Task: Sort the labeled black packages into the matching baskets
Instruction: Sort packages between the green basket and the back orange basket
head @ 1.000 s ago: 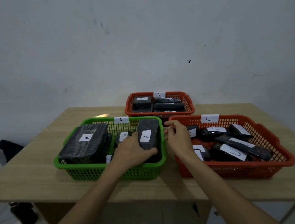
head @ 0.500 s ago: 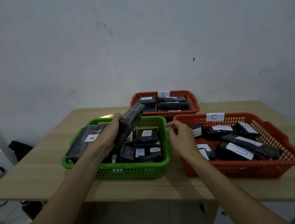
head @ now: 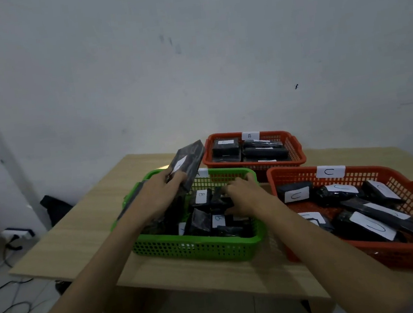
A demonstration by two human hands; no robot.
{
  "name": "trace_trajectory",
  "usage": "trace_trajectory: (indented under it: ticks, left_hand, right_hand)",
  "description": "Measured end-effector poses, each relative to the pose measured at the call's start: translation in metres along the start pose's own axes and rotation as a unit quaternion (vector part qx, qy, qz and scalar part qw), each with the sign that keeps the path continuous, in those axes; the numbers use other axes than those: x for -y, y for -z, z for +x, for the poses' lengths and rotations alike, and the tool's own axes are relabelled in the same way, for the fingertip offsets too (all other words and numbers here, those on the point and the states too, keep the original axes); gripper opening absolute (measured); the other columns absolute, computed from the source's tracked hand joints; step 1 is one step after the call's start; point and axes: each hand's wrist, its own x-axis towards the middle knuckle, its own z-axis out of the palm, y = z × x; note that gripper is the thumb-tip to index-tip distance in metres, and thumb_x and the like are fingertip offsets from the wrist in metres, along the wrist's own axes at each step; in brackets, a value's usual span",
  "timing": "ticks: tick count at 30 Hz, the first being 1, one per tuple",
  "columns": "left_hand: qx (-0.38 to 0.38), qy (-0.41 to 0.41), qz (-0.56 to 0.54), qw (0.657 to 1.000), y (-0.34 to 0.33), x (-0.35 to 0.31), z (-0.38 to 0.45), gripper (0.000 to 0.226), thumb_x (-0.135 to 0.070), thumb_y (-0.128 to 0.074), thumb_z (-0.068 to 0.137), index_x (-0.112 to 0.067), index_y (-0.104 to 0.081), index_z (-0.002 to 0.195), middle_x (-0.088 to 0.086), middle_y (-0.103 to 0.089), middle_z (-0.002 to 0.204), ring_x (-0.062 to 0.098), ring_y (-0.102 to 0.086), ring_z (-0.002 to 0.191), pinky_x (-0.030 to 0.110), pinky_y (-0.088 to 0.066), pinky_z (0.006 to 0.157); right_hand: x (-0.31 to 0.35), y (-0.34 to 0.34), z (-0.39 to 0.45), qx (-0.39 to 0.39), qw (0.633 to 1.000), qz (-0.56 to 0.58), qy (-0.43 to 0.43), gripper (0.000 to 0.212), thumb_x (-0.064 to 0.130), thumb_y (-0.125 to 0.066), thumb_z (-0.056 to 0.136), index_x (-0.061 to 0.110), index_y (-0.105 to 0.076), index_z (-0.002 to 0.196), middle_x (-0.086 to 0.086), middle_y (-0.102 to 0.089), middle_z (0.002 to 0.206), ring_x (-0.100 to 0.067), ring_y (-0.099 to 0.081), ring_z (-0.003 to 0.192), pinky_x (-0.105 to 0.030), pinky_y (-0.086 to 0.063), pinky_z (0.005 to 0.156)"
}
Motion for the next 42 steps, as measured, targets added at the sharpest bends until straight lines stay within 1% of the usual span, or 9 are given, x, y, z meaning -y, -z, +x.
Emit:
trace_trajectory:
  ticks: [5,11,16,21,24,26,30,35,42]
  left_hand:
    - [0.024,0.004,0.037,0.999,-0.001,0.007,0.000,0.062,-0.057,-0.039,0.088,-0.018,-0.057,0.132,0.008,-0.064,0.123,0.021,-0.060,0.100,0.033,-0.045,0.081]
    - [0.033,-0.021,0.107,0.993,-0.012,0.000,-0.009,0.065,-0.053,-0.048,0.091,-0.016,-0.042,0.144,0.015,-0.063,0.121,0.034,-0.060,0.106,0.043,-0.050,0.091]
    - [-0.016,-0.005,0.205,0.979,-0.018,0.006,-0.011,0.099,-0.060,-0.060,0.082,-0.013,-0.010,0.154,0.010,-0.045,0.144,0.033,-0.042,0.133,0.051,-0.029,0.110]
    - [-0.045,-0.046,0.233,0.970,-0.015,0.013,-0.013,0.093,-0.072,-0.050,0.070,-0.017,-0.032,0.143,0.009,-0.057,0.128,0.032,-0.053,0.115,0.050,-0.040,0.101]
    - [-0.055,-0.051,0.273,0.959,-0.015,0.013,-0.014,0.097,-0.077,-0.038,0.065,-0.015,-0.036,0.140,0.009,-0.057,0.127,0.033,-0.053,0.115,0.048,-0.039,0.099]
    - [-0.067,-0.052,0.273,0.958,-0.014,0.013,-0.013,0.098,-0.078,-0.033,0.063,-0.016,-0.038,0.138,0.008,-0.058,0.124,0.032,-0.054,0.113,0.047,-0.038,0.096]
    - [-0.063,-0.057,0.265,0.961,-0.011,0.018,-0.011,0.089,-0.072,-0.045,0.070,-0.017,-0.037,0.140,0.006,-0.057,0.128,0.031,-0.053,0.115,0.044,-0.038,0.096]
    - [-0.077,-0.041,0.244,0.966,0.000,0.027,-0.010,0.080,-0.067,-0.045,0.068,-0.023,-0.040,0.133,0.001,-0.059,0.118,0.027,-0.056,0.105,0.041,-0.041,0.090]
    - [-0.068,-0.019,0.191,0.979,0.011,0.036,-0.002,0.066,-0.061,-0.056,0.074,-0.026,-0.045,0.128,0.001,-0.061,0.107,0.027,-0.059,0.097,0.042,-0.048,0.087]
  right_hand:
    - [-0.022,0.005,0.000,-0.053,0.996,0.069,-0.015,0.024,0.039,-0.063,0.091,0.025,-0.060,0.111,0.004,-0.066,0.110,-0.021,-0.059,0.108,-0.044,-0.031,0.098]
    - [-0.028,0.005,-0.003,-0.076,0.995,0.058,-0.013,0.038,0.040,-0.062,0.092,0.019,-0.057,0.124,0.001,-0.067,0.114,-0.021,-0.062,0.107,-0.041,-0.044,0.088]
    - [-0.026,0.001,-0.001,-0.057,0.996,0.072,-0.021,0.033,0.046,-0.065,0.089,0.020,-0.063,0.109,0.002,-0.067,0.102,-0.019,-0.062,0.096,-0.037,-0.048,0.083]
    - [-0.026,0.000,0.002,-0.077,0.997,0.029,0.001,0.039,0.042,-0.066,0.087,0.020,-0.060,0.119,0.001,-0.066,0.110,-0.020,-0.063,0.103,-0.034,-0.044,0.083]
    - [-0.017,0.002,0.006,0.044,0.999,0.023,0.004,0.068,0.040,-0.073,0.080,0.025,-0.047,0.140,-0.004,-0.055,0.132,-0.026,-0.051,0.123,-0.052,-0.035,0.105]
    - [-0.007,0.005,0.015,0.104,0.992,0.072,0.006,0.066,0.046,-0.072,0.078,0.028,-0.048,0.137,-0.004,-0.057,0.130,-0.028,-0.050,0.124,-0.059,-0.030,0.109]
    - [0.017,0.008,0.048,0.056,0.993,0.096,-0.025,0.047,0.050,-0.060,0.088,0.018,-0.058,0.122,-0.009,-0.064,0.119,-0.029,-0.059,0.109,-0.047,-0.047,0.096]
    - [0.044,-0.013,0.087,0.087,0.987,0.063,-0.116,0.068,0.069,-0.057,0.085,0.016,-0.056,0.128,-0.012,-0.057,0.133,-0.032,-0.049,0.125,-0.052,-0.028,0.112]
    - [0.052,-0.021,0.102,0.108,0.975,0.088,-0.172,0.088,0.078,-0.059,0.075,0.015,-0.049,0.136,-0.013,-0.054,0.139,-0.035,-0.041,0.132,-0.053,-0.017,0.111]
